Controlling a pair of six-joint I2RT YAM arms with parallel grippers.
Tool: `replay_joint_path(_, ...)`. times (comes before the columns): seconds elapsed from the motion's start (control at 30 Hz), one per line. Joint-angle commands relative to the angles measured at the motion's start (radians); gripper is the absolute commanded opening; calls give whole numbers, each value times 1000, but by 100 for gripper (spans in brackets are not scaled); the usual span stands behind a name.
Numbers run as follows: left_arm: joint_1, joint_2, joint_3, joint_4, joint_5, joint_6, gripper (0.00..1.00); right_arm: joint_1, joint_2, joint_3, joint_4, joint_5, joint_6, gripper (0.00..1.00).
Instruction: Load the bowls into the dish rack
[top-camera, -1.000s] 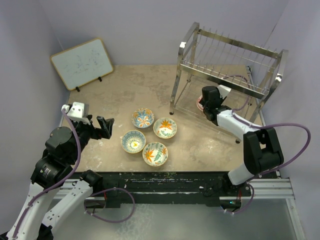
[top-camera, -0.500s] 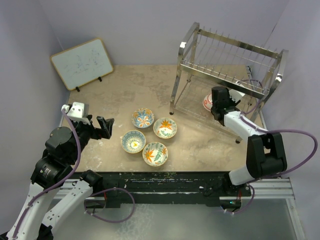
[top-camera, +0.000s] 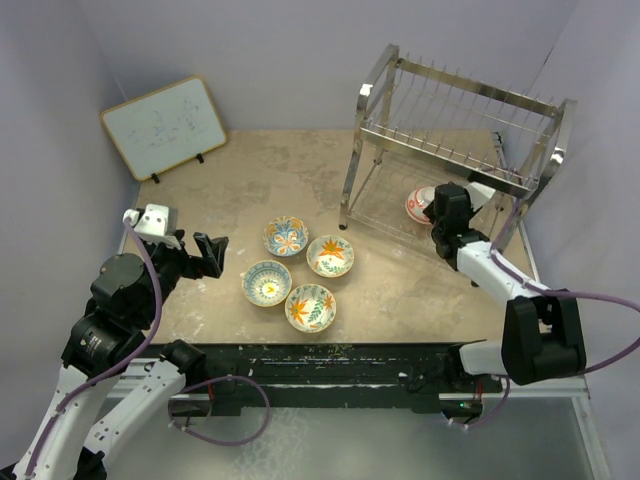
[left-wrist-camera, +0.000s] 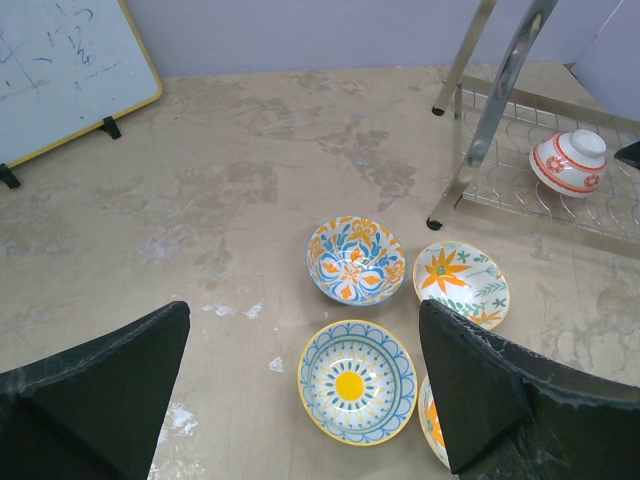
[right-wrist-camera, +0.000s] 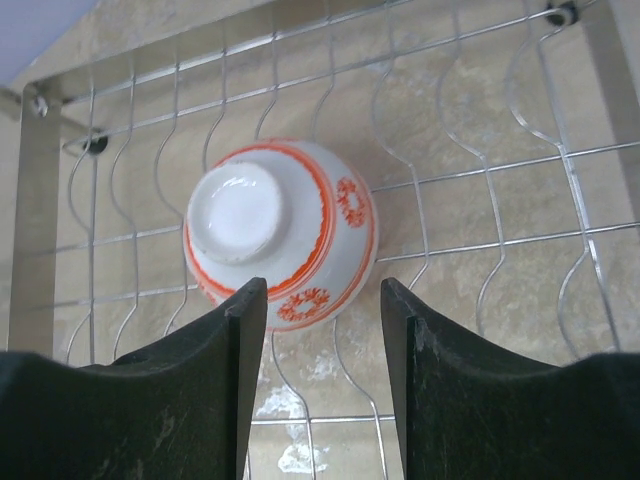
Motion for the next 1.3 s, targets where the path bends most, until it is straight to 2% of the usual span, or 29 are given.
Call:
replay_joint_path(0.0,6,3,-6,36,-5,-8,99,-3,-14,-36,80,-134,-60,52)
replay_joint_path(0.27,5,20,-7,40,2,-12,99,74,-1,-52,126,-158,-91,53)
replay_joint_path(0.4,6,21,-9,40,-4,-14,99,82,-2,-56,207,-241,-126,54)
replay_joint_path(0.67,6,25,-7,40,-4,-14,99,100,150,48,258,-276,-213,55)
replay_joint_path(0.9,6,24,-11,41,-10,-13,99,122,204,71,323,-291,-251,56)
replay_joint_path(1.27,7,28,-14,46,-10,-8,99,122,340,215,261,-238,-261,56)
